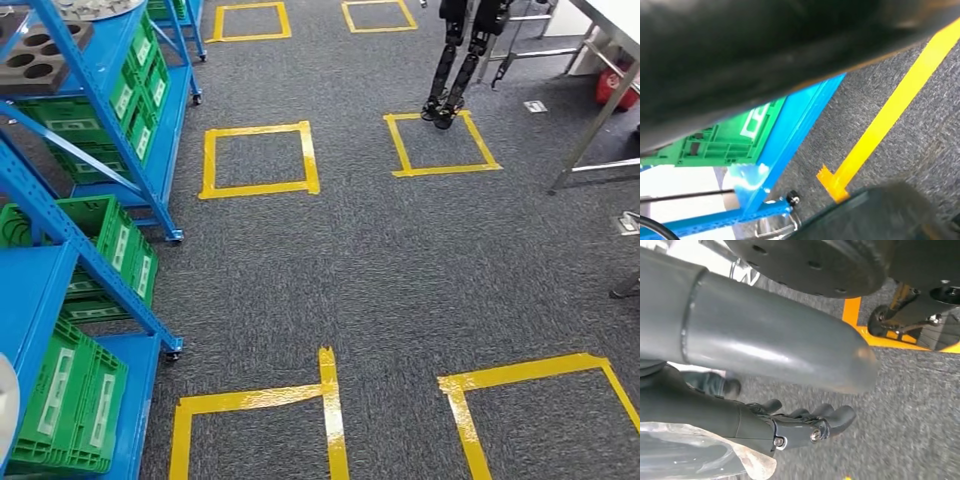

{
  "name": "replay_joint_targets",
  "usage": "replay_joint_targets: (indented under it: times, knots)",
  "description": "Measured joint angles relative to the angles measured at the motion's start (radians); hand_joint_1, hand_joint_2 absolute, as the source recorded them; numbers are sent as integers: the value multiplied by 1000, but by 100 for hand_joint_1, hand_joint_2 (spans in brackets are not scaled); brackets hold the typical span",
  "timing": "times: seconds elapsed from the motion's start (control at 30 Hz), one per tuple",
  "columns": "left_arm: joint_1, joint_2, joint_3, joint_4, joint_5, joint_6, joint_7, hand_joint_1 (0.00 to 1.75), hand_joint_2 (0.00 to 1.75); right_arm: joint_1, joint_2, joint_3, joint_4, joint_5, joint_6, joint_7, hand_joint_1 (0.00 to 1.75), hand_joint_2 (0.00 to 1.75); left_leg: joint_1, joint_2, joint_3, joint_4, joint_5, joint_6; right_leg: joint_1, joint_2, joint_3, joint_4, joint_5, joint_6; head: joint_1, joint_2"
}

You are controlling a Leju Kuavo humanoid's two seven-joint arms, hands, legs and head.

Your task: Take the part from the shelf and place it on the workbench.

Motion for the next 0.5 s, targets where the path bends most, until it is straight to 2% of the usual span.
replay_joint_targets:
  times: [0.07, 0.1, 0.13, 0.17, 0.2, 0.23, 0.27, 0.3, 0.33, 0.37, 0.4, 0.43, 0.47, 0.5]
  knots:
    - [2, 0, 0, 0, 0, 0, 0, 0, 0, -4, 0, 0, 0, 0, 0, 0, 0, 0, -3, -19, -1, -3, 0, 14, -1, -13, 9, -1, -6, 10, 1, 0]
    - [3, 1, 1, 0, 0, 0, 0, 0, 0, -7, 0, 0, 0, 0, 0, 0, 0, 0, -2, -28, -1, -6, 2, 19, -4, 0, 9, 4, -13, 15, 2, 0]
    - [3, 1, 1, 0, 0, 1, 0, 0, 0, -8, 0, 0, -1, 0, 0, 0, 0, 0, -1, -39, -1, -8, 4, 26, -7, 25, 1, 25, -30, 20, 4, 0]
    - [2, 2, 1, 0, 0, 1, 0, 0, 0, -8, 0, 0, -1, 0, 0, -1, 0, 0, 2, -49, -1, -10, 6, 31, -9, 55, -20, 68, -57, 23, 7, 0]
    - [1, 1, 2, 0, 0, 1, 0, 0, 0, -8, 0, 0, -1, 0, 0, -1, 0, 0, 2, -60, -2, -11, 7, 35, -10, 85, -52, 134, -90, 24, 10, 0]
    - [0, 1, 2, 0, 0, 1, 0, 0, 0, -6, 0, 0, -1, 0, 0, -1, 0, 0, 2, -72, -3, -11, 7, 37, -11, 101, -90, 210, -121, 24, 12, 0]
    - [-1, 0, 2, 0, 0, 1, 0, 0, 0, -4, 0, 0, -1, 0, 1, -1, 0, 0, 1, -86, -3, -10, 7, 38, -10, 107, -125, 273, -140, 24, 13, 0]
    - [0, 0, 2, 0, 0, 1, 0, 0, 0, -3, 0, 0, -1, 0, 1, -1, 0, 0, 1, -100, -3, -10, 7, 38, -10, 110, -147, 306, -139, 23, 13, 0]
    - [0, 1, 2, 0, 0, 1, 0, 0, 0, -2, 0, 0, -1, 0, 2, -1, 0, 0, 1, -115, -2, -10, 7, 38, -10, 111, -151, 297, -116, 22, 13, 0]
    - [0, 1, 2, 0, 0, 1, 0, 0, 0, -2, 0, 1, -1, 0, 1, -1, 0, 0, 1, -131, 0, -9, 7, 38, -11, 118, -135, 247, -76, 20, 13, 0]
    - [0, 0, 2, 0, 0, 1, 0, 0, 0, -2, 0, 1, -1, 0, 1, -1, 0, 0, 2, -145, 1, -9, 7, 36, -13, 137, -108, 174, -31, 17, 13, 0]
    - [0, 0, 2, 0, 0, 0, 0, 0, 0, -2, 0, 1, -1, 0, 1, -1, 0, 0, 0, -159, 0, -6, 6, 33, -15, 163, -80, 106, 0, 15, 14, 0]
    - [-2, 0, 2, 0, 0, 0, 0, 0, 0, -2, 0, 1, -1, 0, 1, -1, 0, 0, 1, -172, -3, -4, 7, 28, -17, 186, -57, 56, 18, 14, 14, 0]
    - [-2, 0, 2, 0, 0, 0, 0, 0, 0, -2, 0, 1, 0, 0, 1, 0, 0, 0, 2, -184, -8, -3, 9, 21, -18, 201, -45, 31, 21, 13, 14, 0]
